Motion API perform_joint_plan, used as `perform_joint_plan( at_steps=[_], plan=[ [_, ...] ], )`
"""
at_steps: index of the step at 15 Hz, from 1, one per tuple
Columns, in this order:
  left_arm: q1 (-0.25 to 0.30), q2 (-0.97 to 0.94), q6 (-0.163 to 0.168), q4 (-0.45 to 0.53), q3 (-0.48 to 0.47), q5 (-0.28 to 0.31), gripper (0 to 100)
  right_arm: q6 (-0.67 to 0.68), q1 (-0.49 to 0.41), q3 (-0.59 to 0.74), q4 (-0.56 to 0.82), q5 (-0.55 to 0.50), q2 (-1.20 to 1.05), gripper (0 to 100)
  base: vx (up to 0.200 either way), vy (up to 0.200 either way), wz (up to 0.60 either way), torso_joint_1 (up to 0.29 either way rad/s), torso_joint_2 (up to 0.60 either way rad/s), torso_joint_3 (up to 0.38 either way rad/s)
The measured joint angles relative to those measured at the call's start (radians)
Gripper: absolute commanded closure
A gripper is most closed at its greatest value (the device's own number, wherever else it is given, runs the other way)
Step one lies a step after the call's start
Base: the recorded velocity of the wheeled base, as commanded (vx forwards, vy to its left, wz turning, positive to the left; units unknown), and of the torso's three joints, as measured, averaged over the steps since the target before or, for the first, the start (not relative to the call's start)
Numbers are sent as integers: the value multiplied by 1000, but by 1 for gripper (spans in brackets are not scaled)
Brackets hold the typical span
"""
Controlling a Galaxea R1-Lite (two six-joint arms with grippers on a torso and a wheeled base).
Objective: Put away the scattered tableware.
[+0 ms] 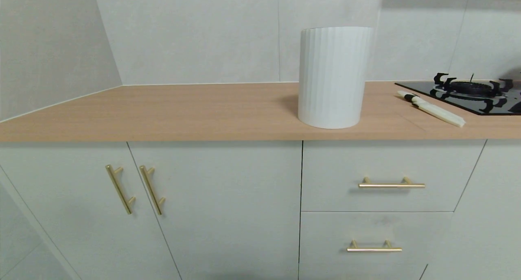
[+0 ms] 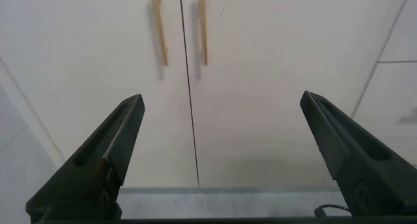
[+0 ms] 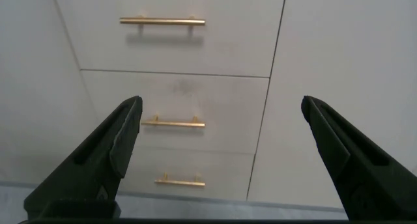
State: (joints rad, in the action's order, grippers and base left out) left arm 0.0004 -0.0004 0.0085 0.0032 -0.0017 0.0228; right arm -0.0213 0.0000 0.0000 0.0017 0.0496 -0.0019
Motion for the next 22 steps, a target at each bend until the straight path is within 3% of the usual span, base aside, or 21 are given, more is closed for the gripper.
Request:
perform_joint_plan(
  at_steps=[17,22],
  plan=[
    [0,0,-3,0,0,0,0,0,0,0,0,-1,1,0,0,0,-71,1,0,1],
    [0,0,-3,0,0,0,0,0,-1,0,0,0,1,0,0,-200,0,1,3,3]
  ],
)
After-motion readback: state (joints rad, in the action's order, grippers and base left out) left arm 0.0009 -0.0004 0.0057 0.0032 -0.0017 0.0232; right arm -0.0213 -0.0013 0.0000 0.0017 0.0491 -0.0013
